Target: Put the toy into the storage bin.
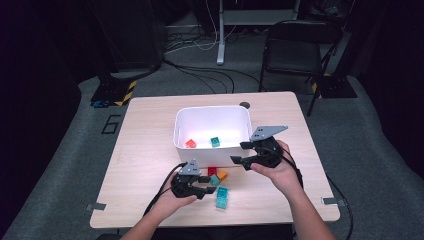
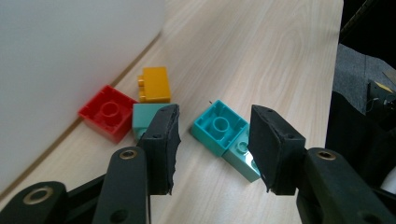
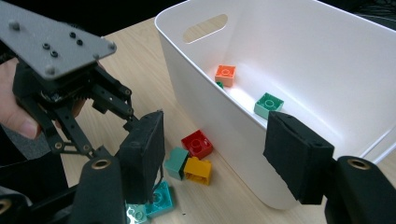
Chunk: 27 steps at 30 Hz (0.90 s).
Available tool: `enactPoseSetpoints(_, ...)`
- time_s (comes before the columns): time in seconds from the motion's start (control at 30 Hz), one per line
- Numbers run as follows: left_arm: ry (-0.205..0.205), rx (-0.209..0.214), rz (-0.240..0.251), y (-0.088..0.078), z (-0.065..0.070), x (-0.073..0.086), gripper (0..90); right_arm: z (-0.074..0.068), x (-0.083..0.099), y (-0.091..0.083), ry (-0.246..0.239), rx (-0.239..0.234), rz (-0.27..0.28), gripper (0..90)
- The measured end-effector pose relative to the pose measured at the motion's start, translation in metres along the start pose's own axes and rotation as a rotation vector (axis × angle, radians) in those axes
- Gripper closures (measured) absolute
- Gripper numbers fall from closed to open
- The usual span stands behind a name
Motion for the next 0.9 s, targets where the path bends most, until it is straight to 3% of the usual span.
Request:
enactPoseSetpoints(0.13,-0.013,0.010,-0.019,0.007,0.006,0.007,48.0,-0.001,0.000,0.000,0.003,0.000,-0.001,37.3)
enactPoseSetpoints(0.5,0.007,-0.014,-0.061,0.019,0.009,0.022,43.6,0.000,0.001,0.001,0.002,0.000,-0.006,37.3)
enactPoseSetpoints(0.9,-0.024,-0.010,-0.058,0.022,0.009,0.028,42.6,0.001,0.002,0.001,0.000,-0.001,-0.007,37.3)
Point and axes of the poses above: each handheld gripper's, and its own axes: y roughly forward along the jaws, x roughly out of its underside, z roughly to its right, the point moved 7 cm from there along y, roughly forward along the jaws, and after that the axes turned 14 degrees about z, right-handed, at the moved point
